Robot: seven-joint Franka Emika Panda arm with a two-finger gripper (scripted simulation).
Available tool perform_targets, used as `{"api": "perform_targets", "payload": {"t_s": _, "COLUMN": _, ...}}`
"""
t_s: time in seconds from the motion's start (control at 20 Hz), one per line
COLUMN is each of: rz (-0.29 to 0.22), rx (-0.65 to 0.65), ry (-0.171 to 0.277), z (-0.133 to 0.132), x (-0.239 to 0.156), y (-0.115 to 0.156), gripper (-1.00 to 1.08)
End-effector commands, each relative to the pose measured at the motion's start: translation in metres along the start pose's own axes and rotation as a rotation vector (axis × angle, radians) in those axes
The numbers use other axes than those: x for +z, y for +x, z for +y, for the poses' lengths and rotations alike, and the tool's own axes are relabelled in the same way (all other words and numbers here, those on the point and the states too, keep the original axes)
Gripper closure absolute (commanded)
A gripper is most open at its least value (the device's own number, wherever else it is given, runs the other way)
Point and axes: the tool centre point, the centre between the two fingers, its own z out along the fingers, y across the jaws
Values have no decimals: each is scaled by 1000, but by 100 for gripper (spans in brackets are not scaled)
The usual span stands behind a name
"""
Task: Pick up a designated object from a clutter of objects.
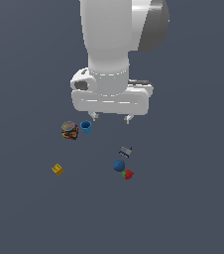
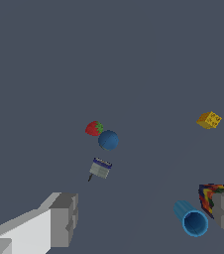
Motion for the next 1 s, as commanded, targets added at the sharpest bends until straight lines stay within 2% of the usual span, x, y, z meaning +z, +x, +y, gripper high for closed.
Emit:
{"api": "perform_targets", "payload": {"t_s": 0.0, "rz": -8, "rx": 37, "ry": -3, "z": -4, "x": 22, "y": 6, "gripper": -92}}
{"api": "perform_targets", "payload": {"t_s": 0.6, "rz": -44, "rx": 256, "ry": -30, "z": -24, "x": 159, "y": 20, "gripper": -92}}
{"api": "perform_targets", "payload": {"t_s": 0.95, "rz": -55, "rx": 335, "ry": -44, "z": -30, "x": 212, "y": 16, "gripper": -92}}
